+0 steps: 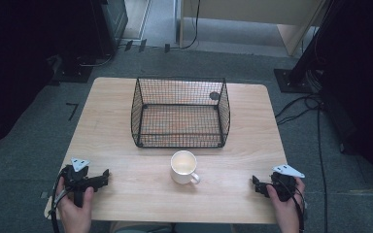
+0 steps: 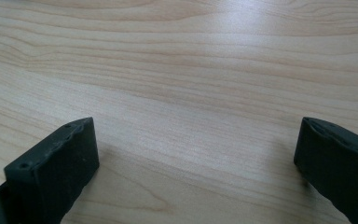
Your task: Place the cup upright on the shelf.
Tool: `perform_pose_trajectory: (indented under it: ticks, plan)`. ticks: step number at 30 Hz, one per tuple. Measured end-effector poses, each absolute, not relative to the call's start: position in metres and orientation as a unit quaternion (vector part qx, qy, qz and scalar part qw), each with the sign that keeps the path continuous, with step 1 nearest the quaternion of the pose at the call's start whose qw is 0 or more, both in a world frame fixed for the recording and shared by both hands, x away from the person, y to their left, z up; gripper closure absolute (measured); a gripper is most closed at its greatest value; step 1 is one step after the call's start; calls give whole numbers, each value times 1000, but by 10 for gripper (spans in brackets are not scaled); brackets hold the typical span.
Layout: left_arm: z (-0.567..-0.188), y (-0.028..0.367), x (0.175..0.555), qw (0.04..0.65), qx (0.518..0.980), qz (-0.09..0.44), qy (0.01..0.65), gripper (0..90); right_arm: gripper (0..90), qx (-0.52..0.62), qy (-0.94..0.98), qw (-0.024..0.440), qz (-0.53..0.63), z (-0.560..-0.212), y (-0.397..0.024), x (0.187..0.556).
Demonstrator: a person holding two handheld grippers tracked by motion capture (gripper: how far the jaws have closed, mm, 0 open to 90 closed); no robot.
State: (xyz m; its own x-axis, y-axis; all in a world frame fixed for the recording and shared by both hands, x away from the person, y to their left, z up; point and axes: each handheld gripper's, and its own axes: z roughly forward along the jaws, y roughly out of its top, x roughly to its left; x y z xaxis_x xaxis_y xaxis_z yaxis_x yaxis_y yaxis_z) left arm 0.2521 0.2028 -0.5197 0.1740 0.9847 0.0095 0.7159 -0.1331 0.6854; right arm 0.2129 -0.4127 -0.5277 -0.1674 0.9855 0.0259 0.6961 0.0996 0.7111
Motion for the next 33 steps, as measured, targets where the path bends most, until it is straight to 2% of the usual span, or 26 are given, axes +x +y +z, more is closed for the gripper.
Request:
perform_pose_trajectory:
  ticks: [16,23,24,27,33]
  plan:
    - [-520,203,252,280,713,240,596,0,0,611,693,239,299,-522,-401,206]
    - [-520,203,252,280,713,240,596,0,6,596,697,211,337,-510,-389,202]
    - [-520,203,252,280,713,240,596,0,55,593,698,214,339,-507,-382,201]
    - [-520,203,252,280,713,240,596,0,93,589,693,219,353,-501,-373,199]
    - [-520,203,252,280,713,240,596,0,96,572,698,211,375,-493,-360,198]
